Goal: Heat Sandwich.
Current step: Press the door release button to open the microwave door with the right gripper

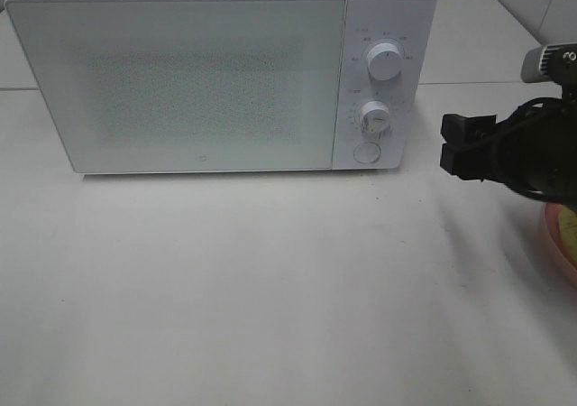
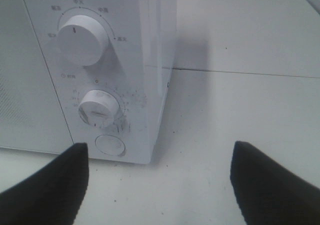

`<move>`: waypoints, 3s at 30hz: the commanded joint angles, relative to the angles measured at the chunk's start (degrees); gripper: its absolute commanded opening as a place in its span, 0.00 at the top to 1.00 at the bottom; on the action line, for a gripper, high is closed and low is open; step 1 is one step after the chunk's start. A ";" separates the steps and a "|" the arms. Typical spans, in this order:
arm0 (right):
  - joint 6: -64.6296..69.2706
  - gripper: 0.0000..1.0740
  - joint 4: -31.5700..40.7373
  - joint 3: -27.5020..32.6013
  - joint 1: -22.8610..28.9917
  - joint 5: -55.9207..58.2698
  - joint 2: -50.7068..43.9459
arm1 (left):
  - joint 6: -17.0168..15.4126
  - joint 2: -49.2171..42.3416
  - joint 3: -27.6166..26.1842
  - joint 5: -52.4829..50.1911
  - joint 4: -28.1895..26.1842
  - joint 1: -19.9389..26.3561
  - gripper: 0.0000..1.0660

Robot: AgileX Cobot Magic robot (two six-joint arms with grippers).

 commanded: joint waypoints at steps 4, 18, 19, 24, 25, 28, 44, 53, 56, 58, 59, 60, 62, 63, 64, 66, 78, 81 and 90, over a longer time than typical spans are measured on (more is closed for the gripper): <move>-5.90 0.30 12.61 0.63 9.00 -13.87 6.02 | -0.06 -1.26 0.11 -0.17 -0.11 0.29 0.08; -7.62 0.30 27.10 0.57 22.17 -22.69 14.84 | -0.06 -1.26 0.11 -0.17 -0.11 0.29 0.08; -7.62 0.30 27.73 0.57 22.80 -22.63 14.84 | -0.06 -1.26 0.11 -0.17 -0.11 0.29 0.08; -7.62 0.30 29.74 0.57 24.64 -22.57 14.84 | -0.06 -1.26 0.11 -0.17 -0.11 0.29 0.08; -7.62 0.30 29.91 0.57 24.64 -22.52 14.84 | -0.06 -1.26 0.11 -0.17 -0.11 0.29 0.08; -7.62 0.30 29.91 0.57 24.64 -22.57 14.84 | -0.06 -1.26 0.11 -0.17 -0.11 0.29 0.08; 20.23 0.30 29.91 0.57 24.64 -22.52 14.84 | -0.06 -1.26 0.11 -0.17 -0.11 0.29 0.08; 54.55 0.30 29.91 0.57 24.64 -19.42 14.84 | -0.06 -1.26 0.11 -0.17 -0.11 0.29 0.08; 64.80 0.31 29.91 0.57 24.64 -18.28 14.84 | -0.06 -1.26 0.11 -0.17 -0.11 0.29 0.08; 70.47 0.34 29.91 0.57 24.64 -17.53 14.84 | -0.06 -1.26 0.11 -0.17 -0.11 0.29 0.08; 74.37 0.38 29.91 0.57 24.64 -16.79 14.84 | -0.06 -1.26 0.11 -0.17 -0.11 0.29 0.08; 74.37 0.38 29.91 0.57 24.64 -16.79 14.84 | -0.06 -1.26 0.11 -0.17 -0.11 0.29 0.08; 77.81 0.43 29.91 0.57 24.64 -16.27 14.84 | -0.06 -1.26 0.11 -0.17 -0.11 0.29 0.08; 79.18 0.47 29.91 0.57 24.64 -16.10 14.84 | -0.06 -1.26 0.11 -0.17 -0.11 0.29 0.08; 81.13 0.55 29.91 0.57 24.64 -16.10 14.84 | -0.06 -1.26 0.11 -0.17 -0.11 0.29 0.08; 82.10 0.61 29.91 0.57 24.64 -16.10 14.84 | -0.06 -1.26 0.11 -0.17 -0.11 0.29 0.08; 85.08 1.00 30.08 0.57 24.64 -13.87 14.84 | -0.06 -1.26 0.11 -0.17 -0.11 0.29 0.08; 85.08 1.00 30.08 0.57 24.64 -13.87 14.84 | -0.06 -1.26 0.11 -0.17 -0.11 0.29 0.08; 85.08 1.00 29.56 -2.12 24.41 -12.09 16.56 | -0.06 -1.26 0.11 -0.17 -0.11 0.29 0.08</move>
